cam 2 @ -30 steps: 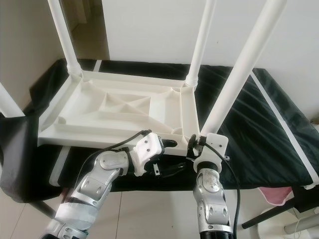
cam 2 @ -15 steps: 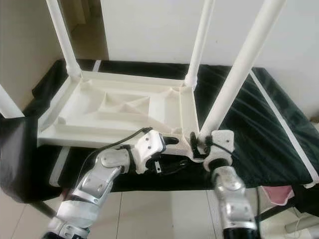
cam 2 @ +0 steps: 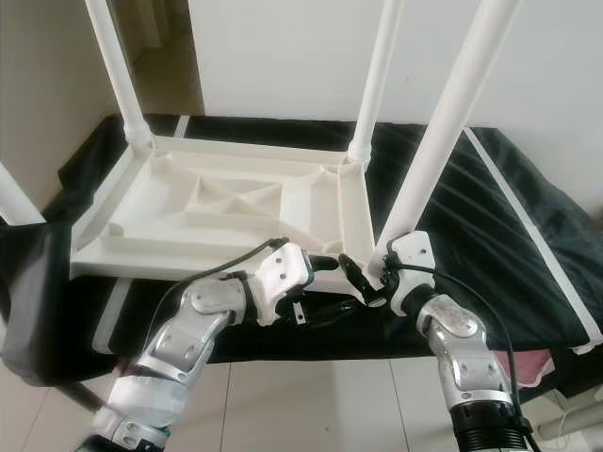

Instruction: Building children table

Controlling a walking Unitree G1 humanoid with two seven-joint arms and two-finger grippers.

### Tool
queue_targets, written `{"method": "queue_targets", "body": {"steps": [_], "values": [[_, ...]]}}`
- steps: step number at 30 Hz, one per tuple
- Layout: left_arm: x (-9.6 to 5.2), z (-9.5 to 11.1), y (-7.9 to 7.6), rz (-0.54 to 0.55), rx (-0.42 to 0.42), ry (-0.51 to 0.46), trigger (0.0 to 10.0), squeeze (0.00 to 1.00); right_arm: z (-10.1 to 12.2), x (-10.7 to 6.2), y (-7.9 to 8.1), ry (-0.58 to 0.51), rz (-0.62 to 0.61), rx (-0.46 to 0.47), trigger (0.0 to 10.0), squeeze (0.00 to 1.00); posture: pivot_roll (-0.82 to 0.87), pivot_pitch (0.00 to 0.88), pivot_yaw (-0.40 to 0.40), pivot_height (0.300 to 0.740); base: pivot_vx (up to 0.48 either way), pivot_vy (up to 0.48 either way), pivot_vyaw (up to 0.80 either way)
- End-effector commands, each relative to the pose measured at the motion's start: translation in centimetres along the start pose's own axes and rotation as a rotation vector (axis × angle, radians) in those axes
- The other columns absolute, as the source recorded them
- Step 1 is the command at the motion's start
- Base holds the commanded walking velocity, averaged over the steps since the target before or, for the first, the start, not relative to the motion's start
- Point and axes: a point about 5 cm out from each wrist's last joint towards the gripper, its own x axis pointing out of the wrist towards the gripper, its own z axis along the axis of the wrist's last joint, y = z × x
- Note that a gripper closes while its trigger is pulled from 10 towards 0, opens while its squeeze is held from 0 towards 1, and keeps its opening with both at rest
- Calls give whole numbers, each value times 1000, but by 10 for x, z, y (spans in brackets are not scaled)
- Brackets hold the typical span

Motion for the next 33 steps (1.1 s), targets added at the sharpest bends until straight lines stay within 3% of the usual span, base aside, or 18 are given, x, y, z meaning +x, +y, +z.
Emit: {"method": "queue_targets", "body": {"steps": [1,8,9,10,11,16,17,18,33], "values": [[1,-3,6,110,-17,9,10000,0,-6,3,3,37,51,-15,10000,0,-48,0,-39,740,0,0,0],[0,-3,7,116,-18,10,10000,0,-10,1,-1,57,81,-19,9922,0,-44,0,-41,740,0,0,0],[0,-3,7,116,-18,10,10000,0,-11,1,-2,60,85,-18,8549,0,-42,0,-42,740,0,0,0],[-1,-3,6,116,-19,11,10000,0,-13,0,-3,67,91,-14,824,0,-41,0,-43,740,0,0,0],[-1,-3,6,116,-20,11,10000,0,-14,-1,-3,71,94,-12,0,0,-41,0,-43,740,0,0,0],[-1,-3,6,115,-21,11,10000,0,-17,-3,-3,77,96,-3,0,0,-42,0,-44,740,0,0,0],[-1,-3,6,114,-21,11,10000,0,-18,-4,-3,80,94,0,3412,0,-47,0,-39,740,0,0,0],[0,-3,6,111,-22,10,10000,0,-19,-4,-4,82,86,0,10000,0,-52,0,-37,740,0,0,0],[3,-2,4,90,-24,4,10000,0,-24,-7,-2,77,70,24,10000,0,-64,0,-28,740,0,0,0]]}}
